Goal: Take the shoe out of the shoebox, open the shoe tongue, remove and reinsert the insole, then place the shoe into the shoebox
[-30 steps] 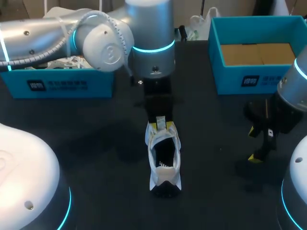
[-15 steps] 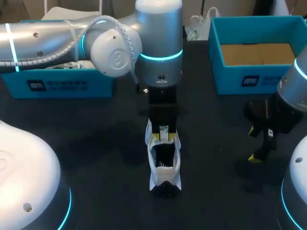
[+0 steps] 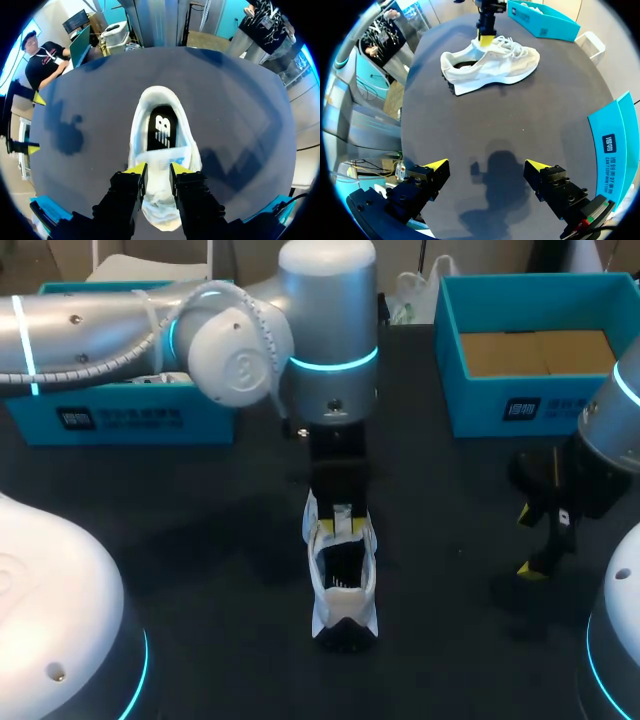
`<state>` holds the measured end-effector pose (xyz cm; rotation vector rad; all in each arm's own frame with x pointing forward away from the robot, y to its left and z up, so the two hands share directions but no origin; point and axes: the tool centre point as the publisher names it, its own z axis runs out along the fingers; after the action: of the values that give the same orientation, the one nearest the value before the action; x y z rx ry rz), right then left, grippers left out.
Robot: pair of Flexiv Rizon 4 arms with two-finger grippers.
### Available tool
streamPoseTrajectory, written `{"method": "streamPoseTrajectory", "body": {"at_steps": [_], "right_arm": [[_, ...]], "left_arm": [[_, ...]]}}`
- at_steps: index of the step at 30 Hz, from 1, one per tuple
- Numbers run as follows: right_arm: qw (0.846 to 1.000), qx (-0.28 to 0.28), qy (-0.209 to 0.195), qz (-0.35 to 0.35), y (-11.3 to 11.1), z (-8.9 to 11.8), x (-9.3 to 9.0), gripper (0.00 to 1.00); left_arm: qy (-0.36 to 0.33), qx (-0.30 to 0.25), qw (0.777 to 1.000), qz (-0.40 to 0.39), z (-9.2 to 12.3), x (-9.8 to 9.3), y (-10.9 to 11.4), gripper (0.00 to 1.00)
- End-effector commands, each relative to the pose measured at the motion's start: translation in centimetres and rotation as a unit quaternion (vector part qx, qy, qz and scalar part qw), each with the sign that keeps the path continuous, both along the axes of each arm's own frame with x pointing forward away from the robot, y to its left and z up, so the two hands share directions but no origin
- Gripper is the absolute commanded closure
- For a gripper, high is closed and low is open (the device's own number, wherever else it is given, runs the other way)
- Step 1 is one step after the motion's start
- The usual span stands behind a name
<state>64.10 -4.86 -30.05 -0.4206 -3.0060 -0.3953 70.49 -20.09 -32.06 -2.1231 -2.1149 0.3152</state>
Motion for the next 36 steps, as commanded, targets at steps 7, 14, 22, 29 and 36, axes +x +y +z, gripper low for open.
{"method": "streamPoseTrajectory", "body": {"at_steps": [7, 14, 22, 29, 36], "right_arm": [[1.0, -0.001, -0.001, -0.001, 0.0, 0.0, -0.1, 0.0], [1.0, -0.001, -0.001, -0.001, 0.0, 0.0, -0.1, 0.0], [1.0, -0.001, -0.001, -0.001, 0.0, 0.0, -0.1, 0.0], [1.0, -0.001, -0.001, -0.001, 0.0, 0.0, -0.1, 0.0], [1.0, -0.001, -0.001, -0.001, 0.0, 0.0, -0.1, 0.0]], "left_arm": [[-0.017, 0.017, 0.999, 0.024, -2.5, 1.5, -0.4, 0.73], [-0.022, 0.025, 0.999, 0.006, -3.6, 0.0, -1.1, 0.74], [-0.032, -0.001, 0.999, 0.012, -1.1, 0.2, 0.3, 0.73], [-0.042, -0.011, 0.998, 0.035, 0.2, 1.8, 1.0, 0.71], [-0.042, 0.001, 0.998, 0.044, -1.5, 2.6, -0.1, 0.7]]}}
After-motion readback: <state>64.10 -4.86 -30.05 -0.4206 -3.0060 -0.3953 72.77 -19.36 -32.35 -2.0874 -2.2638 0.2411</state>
